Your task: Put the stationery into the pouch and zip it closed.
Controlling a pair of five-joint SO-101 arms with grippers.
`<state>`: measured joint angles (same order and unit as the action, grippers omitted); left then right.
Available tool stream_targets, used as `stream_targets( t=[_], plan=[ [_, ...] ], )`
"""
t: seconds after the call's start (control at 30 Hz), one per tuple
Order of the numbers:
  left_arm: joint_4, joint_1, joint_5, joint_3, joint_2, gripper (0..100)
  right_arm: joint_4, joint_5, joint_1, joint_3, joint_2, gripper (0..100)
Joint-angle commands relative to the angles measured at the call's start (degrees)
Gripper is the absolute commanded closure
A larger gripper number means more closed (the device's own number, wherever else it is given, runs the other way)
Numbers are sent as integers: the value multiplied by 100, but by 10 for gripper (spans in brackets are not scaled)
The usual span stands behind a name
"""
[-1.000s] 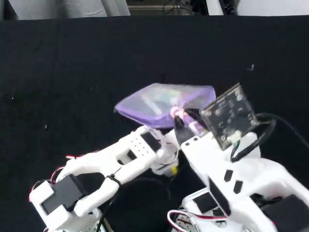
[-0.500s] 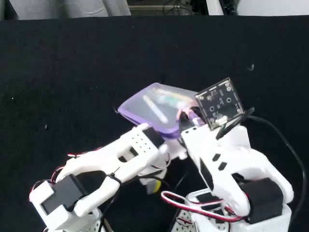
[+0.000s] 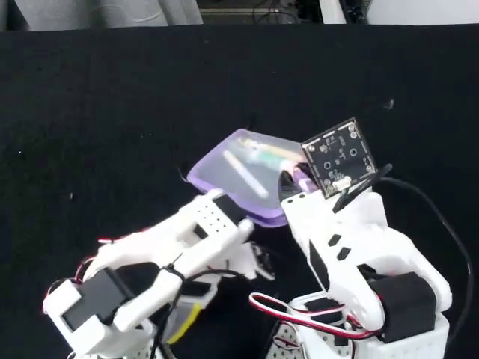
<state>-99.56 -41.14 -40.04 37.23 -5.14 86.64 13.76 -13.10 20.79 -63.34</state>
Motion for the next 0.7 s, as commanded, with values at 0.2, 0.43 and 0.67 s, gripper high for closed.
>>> stream_targets(
  t=[0.2, 0.43, 0.67],
  plan=[
    [-70, 2422, -457, -725, -211, 766, -158, 26, 273, 4, -22, 987],
    [-70, 3582, -396, -2580, -211, 920, -211, 26, 290, -4, -22, 987],
    [-70, 3512, -9, -3635, -1064, 915, -255, 26, 290, 4, -13, 987]
  ],
)
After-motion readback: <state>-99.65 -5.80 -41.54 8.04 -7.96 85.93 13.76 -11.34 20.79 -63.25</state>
